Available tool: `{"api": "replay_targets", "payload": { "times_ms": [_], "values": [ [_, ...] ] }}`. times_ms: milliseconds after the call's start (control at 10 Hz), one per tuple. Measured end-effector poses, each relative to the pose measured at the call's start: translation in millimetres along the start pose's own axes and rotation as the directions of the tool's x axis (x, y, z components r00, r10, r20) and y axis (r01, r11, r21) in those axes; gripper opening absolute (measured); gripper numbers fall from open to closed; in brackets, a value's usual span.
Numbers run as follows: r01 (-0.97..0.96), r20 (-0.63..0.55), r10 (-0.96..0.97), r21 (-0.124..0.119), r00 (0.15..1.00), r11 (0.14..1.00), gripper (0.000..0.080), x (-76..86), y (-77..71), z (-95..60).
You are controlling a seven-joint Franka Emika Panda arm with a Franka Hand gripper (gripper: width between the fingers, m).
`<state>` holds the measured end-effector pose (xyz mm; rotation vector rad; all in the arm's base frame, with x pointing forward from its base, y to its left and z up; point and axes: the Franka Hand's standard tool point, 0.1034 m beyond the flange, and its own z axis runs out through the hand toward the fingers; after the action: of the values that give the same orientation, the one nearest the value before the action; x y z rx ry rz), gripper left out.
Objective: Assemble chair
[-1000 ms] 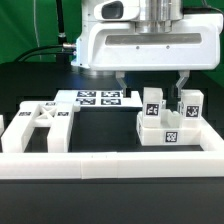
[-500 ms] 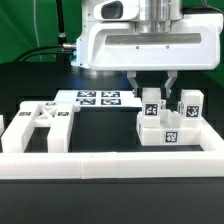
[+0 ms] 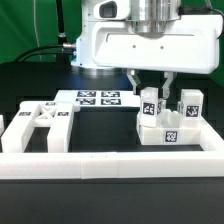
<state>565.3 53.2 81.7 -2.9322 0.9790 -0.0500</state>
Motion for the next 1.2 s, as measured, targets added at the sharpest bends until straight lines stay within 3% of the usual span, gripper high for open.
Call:
{"api": "replay_targets", "payload": {
  "times_ms": [200, 400, 600, 700, 800, 900, 1000, 1100, 1200],
  "values": [
    [-0.228, -0.002, 0.228, 0.003, 0.974, 0.974, 0.0284, -1.1, 0.3, 0.3],
    [-0.45, -0.008, 0.45, 0.004, 0.893, 0.893, 0.0284, -1.4, 0.3, 0.4],
    [-0.564, -0.011, 0.564, 0.005, 0.826, 0.826, 0.0284, -1.0, 0.6, 0.5],
    [-0.58, -0.01, 0.58, 0.005, 0.815, 0.815, 0.0336, -0.7, 0.9, 0.6],
    [-0.564, -0.01, 0.564, 0.004, 0.826, 0.826, 0.0336, -1.2, 0.8, 1.0],
    [-0.532, -0.01, 0.532, 0.004, 0.846, 0.847, 0.0521, -1.2, 0.8, 1.1],
    [-0.483, -0.011, 0.483, 0.002, 0.876, 0.876, 0.0521, -0.6, -0.9, 1.2],
    [-0.428, -0.011, 0.428, 0.0, 0.904, 0.904, 0.0624, -1.3, -2.0, 2.3],
    [-0.345, -0.011, 0.345, -0.001, 0.939, 0.939, 0.0624, -1.0, -1.7, 2.3]
  ]
}}
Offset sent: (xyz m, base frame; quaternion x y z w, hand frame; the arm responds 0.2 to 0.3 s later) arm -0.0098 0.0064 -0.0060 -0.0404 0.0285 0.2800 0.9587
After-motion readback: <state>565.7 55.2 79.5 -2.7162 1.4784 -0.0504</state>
